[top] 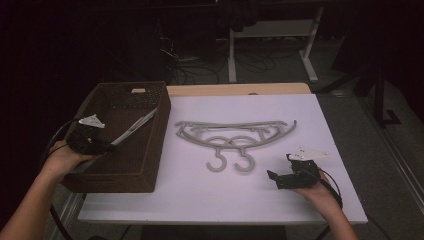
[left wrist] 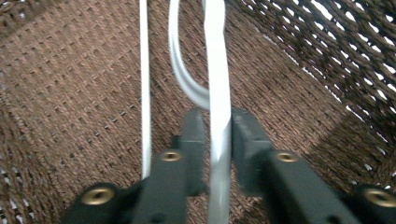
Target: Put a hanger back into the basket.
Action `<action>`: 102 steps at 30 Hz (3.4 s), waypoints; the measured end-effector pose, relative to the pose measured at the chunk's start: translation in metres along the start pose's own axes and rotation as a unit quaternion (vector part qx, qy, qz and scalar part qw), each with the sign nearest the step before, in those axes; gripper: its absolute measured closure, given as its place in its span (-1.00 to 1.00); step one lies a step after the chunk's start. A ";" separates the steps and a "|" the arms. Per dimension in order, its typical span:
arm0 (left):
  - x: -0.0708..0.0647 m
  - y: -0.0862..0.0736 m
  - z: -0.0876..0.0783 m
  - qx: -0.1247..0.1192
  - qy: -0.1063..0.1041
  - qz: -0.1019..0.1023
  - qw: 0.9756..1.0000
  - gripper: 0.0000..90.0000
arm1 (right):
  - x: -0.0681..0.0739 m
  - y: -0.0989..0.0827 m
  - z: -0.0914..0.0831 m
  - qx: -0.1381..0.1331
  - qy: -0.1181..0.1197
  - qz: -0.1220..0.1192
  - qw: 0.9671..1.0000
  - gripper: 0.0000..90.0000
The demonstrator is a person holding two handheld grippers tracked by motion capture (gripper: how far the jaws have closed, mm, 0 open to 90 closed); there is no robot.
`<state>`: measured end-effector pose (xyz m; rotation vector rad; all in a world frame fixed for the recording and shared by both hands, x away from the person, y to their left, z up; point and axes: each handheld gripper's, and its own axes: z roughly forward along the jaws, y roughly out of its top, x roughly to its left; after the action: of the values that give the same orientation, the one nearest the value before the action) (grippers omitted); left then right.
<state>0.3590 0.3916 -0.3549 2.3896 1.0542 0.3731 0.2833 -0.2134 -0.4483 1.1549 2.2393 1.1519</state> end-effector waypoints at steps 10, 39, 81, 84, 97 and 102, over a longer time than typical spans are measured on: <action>0.005 -0.002 -0.017 -0.070 -0.019 -0.036 0.997 -0.19 | 0.001 0.000 0.000 0.000 0.000 -0.001 1.000 -0.83; -0.084 0.072 -0.029 -0.226 -0.139 0.002 0.964 -0.74 | 0.000 0.002 0.000 0.001 0.002 -0.004 1.000 -0.83; -0.178 0.156 0.135 -0.148 -0.148 0.066 0.976 -0.07 | -0.002 0.002 -0.001 -0.002 0.009 -0.009 1.000 -0.83; -0.175 0.156 0.148 -0.135 -0.144 0.074 0.977 0.02 | -0.002 0.002 -0.001 -0.002 0.010 -0.009 1.000 -0.83; -0.176 0.161 0.189 -0.094 -0.158 0.118 0.976 0.18 | -0.001 0.002 0.000 0.001 0.013 -0.010 1.000 -0.83; -0.182 0.163 0.201 -0.077 -0.154 0.142 0.975 0.18 | -0.001 0.002 0.000 0.000 0.014 -0.010 1.000 -0.83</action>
<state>0.4244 0.0951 -0.4435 2.3615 0.5289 0.1644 0.2849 -0.2139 -0.4465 1.1207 2.2671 1.1657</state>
